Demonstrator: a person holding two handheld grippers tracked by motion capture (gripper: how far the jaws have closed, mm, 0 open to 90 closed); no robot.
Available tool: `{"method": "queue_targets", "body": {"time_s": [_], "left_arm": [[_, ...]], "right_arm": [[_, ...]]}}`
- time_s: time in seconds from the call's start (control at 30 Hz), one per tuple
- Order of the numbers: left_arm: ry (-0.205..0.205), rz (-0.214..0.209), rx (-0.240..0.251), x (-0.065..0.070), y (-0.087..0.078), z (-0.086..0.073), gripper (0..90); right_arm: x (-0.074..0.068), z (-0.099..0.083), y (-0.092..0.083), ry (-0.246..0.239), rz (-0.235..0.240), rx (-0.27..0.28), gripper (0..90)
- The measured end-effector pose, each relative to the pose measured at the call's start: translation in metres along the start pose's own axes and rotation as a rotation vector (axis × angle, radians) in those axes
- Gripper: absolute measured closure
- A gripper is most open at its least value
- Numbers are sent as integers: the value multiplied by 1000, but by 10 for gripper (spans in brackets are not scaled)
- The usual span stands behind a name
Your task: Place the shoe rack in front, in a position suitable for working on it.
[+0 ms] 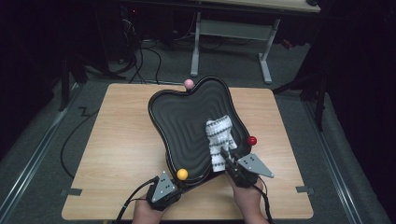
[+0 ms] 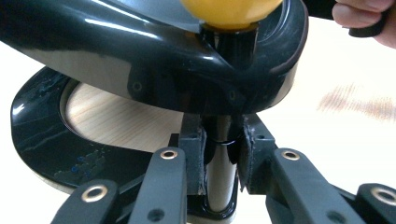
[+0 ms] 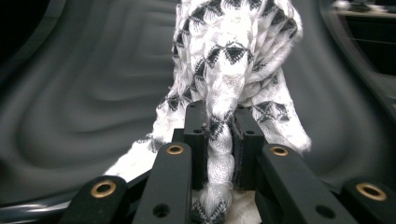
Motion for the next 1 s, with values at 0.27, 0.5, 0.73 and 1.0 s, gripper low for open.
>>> {"method": "queue_targets", "body": {"time_s": [0.27,0.5,0.73,1.0], "left_arm": [[2,0,-1,0,0,0,742],[2,-4,1,0,0,0,742],[1,-9,3,0,0,0,742],[-1,-12,4,-1,0,0,742]], "right_arm": [[50,-9,-10,88,-142,-20,787],[48,-8,-9,63,-133,-16,654],[43,-7,-2,53,-108,-11,764],[-8,0,5,-35,46,-1,768]]}}
Point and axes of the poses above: each handheld gripper's, and its own axes: y roughly forward along the jaws, z roughly out of its top, x roughly to its right, the point moved 7 cm from there along y, roughly forward along the jaws, and after that the axes turned 2 degrees about -y, right-handed, at the moved point
